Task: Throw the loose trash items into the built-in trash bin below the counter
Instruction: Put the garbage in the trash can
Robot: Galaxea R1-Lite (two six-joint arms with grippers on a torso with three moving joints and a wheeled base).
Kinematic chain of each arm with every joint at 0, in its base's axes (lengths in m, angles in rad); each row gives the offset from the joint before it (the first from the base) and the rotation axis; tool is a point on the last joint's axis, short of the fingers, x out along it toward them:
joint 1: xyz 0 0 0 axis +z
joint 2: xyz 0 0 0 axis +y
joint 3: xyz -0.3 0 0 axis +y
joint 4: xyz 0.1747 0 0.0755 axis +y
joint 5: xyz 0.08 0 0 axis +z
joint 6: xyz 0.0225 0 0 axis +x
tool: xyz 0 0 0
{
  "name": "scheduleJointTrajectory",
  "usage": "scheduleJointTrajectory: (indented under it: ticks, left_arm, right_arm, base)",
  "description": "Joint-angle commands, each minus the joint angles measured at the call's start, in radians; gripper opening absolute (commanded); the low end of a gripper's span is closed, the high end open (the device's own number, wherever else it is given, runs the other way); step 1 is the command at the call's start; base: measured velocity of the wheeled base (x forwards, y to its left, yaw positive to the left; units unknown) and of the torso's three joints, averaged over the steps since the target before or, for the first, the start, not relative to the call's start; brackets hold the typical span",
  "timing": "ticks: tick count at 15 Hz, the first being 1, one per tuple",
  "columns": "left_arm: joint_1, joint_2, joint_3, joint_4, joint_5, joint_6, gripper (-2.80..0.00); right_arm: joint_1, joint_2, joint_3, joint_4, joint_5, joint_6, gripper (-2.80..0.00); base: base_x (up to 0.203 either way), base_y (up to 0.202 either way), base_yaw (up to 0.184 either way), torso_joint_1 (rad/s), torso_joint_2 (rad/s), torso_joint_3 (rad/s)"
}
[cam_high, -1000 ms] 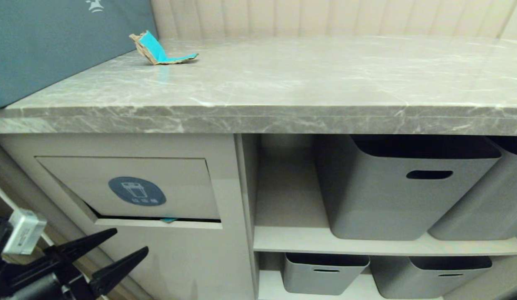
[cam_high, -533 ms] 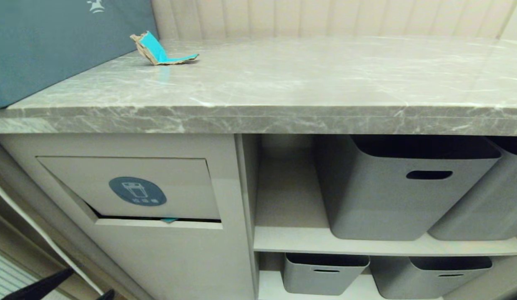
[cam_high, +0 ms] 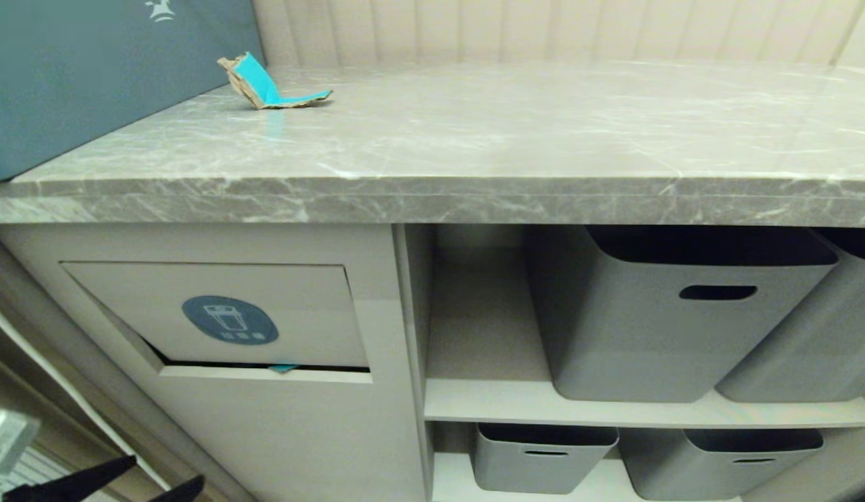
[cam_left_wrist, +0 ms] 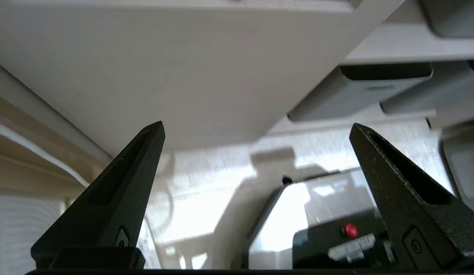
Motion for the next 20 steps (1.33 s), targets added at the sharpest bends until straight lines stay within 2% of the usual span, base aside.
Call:
scheduleJointTrajectory:
  ticks: [1,5,8,9,14,20]
  left_arm:
    - [0.001,0.132,-0.03,-0.004,-0.009,0.002,0.0]
    - [-0.004,0.295,-0.146,-0.025,-0.021,0.006,0.0]
    - [-0.035,0.371,-0.173,-0.068,-0.022,0.012,0.0]
    - [-0.041,0.396,-0.176,-0.085,-0.011,0.014,0.0]
    - [-0.09,0.484,-0.24,-0.11,0.125,0.015,0.0]
    - [-0.12,0.527,-0.257,-0.114,0.135,0.013,0.0]
  right_arm:
    - [0.0,0.001,0.002,0.0,0.0,0.001,-2.8]
    - [0.0,0.0,0.002,0.0,0.0,0.001,-2.8]
    - [0.0,0.0,0.002,-0.001,0.0,0.001,-2.8]
    - [0.0,0.0,0.002,0.0,0.0,0.001,-2.8]
    - [0.0,0.0,0.002,0.0,0.0,0.001,-2.8]
    - [0.0,0.0,0.002,0.0,0.0,0.001,-2.8]
  base:
    - [0.0,0.0,0.0,0.0,0.0,0.0]
    - [0.0,0.0,0.0,0.0,0.0,0.0]
    - [0.0,0.0,0.0,0.0,0.0,0.0]
    - [0.0,0.0,0.0,0.0,0.0,0.0]
    - [0.0,0.0,0.0,0.0,0.0,0.0]
    - [0.0,0.0,0.0,0.0,0.0,0.0]
